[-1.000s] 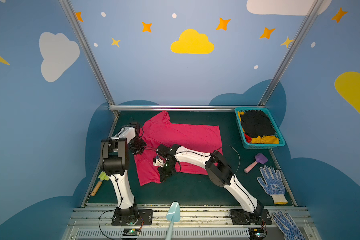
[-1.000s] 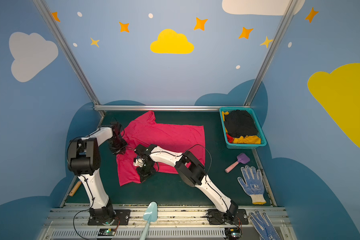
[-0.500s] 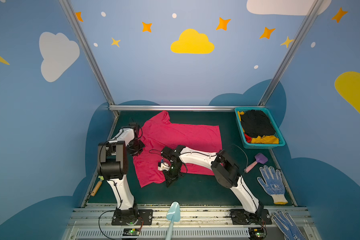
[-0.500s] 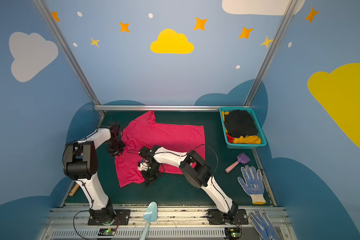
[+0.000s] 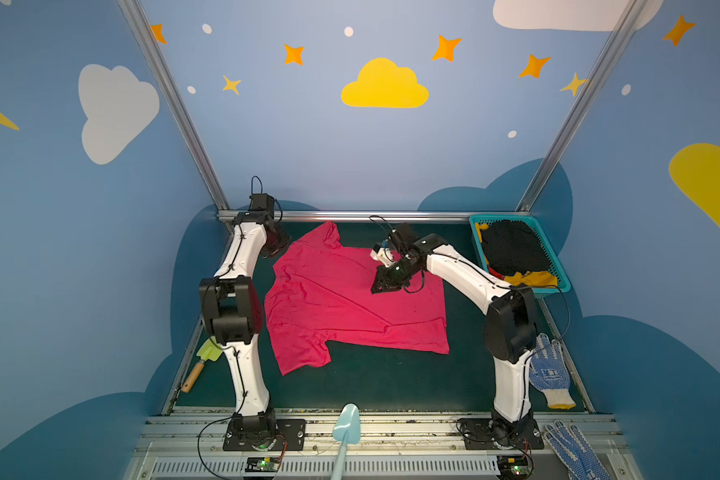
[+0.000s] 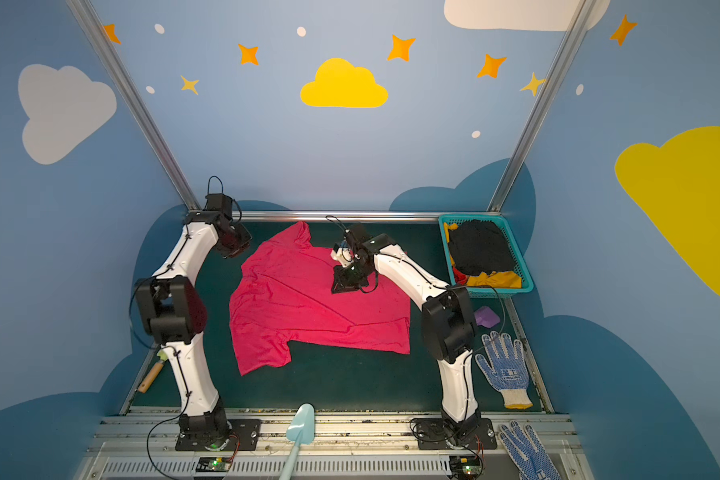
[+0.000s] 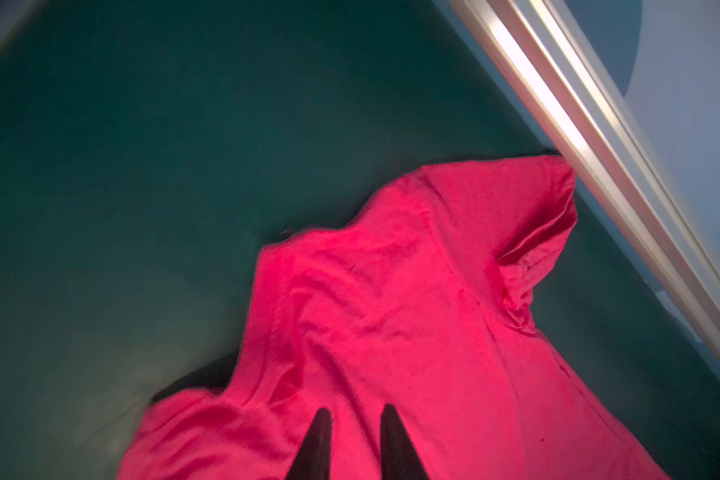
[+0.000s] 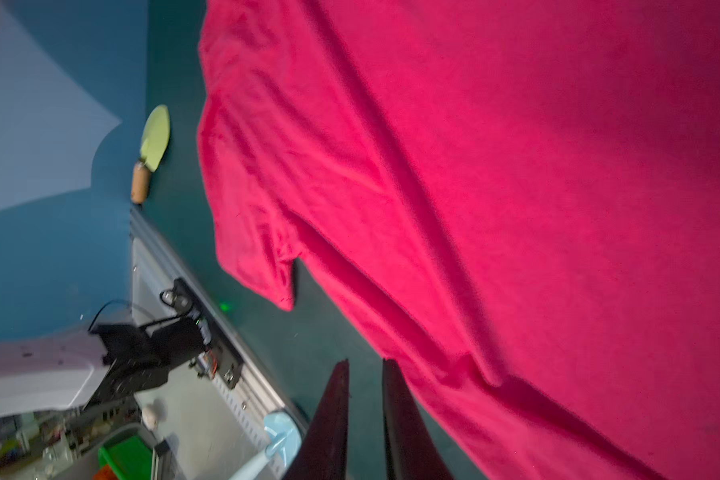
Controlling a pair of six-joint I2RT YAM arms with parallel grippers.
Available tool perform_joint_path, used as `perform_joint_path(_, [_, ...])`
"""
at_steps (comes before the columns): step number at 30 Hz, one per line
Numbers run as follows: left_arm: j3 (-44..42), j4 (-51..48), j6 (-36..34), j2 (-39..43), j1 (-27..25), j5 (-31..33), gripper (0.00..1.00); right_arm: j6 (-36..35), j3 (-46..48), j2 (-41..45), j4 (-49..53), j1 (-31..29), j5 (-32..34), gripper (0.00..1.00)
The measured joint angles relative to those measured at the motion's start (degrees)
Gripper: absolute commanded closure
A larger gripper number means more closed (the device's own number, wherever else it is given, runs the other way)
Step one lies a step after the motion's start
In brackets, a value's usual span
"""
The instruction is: Fold and stack the t-shirts
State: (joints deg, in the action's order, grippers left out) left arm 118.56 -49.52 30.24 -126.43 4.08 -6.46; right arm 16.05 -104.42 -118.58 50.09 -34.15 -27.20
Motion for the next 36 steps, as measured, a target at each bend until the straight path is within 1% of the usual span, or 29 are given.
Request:
perform_joint_path(2, [5.1,0.4,0.2,-7.0,0.0,-2.9,0.79,0.7,-0.5,-3.3,-1.2,2.4,0.5,0.82])
perform_joint_path(4, [8.2,1.0,0.5,-12.7,-0.1,-5.0,0.80,1.3,-0.5,-6.3,-2.4,4.7,0.9,0.82])
perform_joint_path(7, [9.4,1.3,1.5,-18.1,-0.3,-7.0,0.81,2.1,-0.5,-9.5,-3.2,7.5,2.1,0.81])
perform_joint_path(10, [9.9,3.1,2.4,-17.7,-0.1,-7.3,0.82,3.2,-0.1,-10.8,-4.1,10.0,3.9,0.78])
perform_joint_path(13, [7.2,4.0,3.7,-17.3,0.0,-6.2,0.82,3.9,1.6,-10.8,-5.2,12.0,5.4,0.72])
perform_joint_path(15, [4.5,5.5,5.0,-15.9,0.2,-5.3,0.83,4.4,3.5,-10.8,-5.9,12.7,6.3,0.70])
perform_joint_path(18, [-1.7,7.2,7.0,-12.4,0.7,-4.1,0.82,4.8,6.1,-9.5,-7.5,13.0,6.6,0.70])
perform_joint_path(23, [-16.6,11.6,10.6,-3.8,1.6,-2.6,0.82,5.6,13.0,-5.2,-9.8,12.5,7.2,0.69])
perform_joint_path(26, [-23.2,13.0,12.1,0.4,2.3,-1.5,0.82,6.1,17.0,-2.7,-10.6,12.3,7.7,0.69])
perform_joint_path(32, [-31.5,15.1,13.9,5.7,2.6,1.6,0.82,6.7,22.9,1.1,-12.3,12.3,8.1,0.68])
perform_joint_path(36, [-33.2,14.9,14.2,7.0,2.6,2.7,0.81,7.4,25.3,2.6,-13.2,12.1,8.1,0.68])
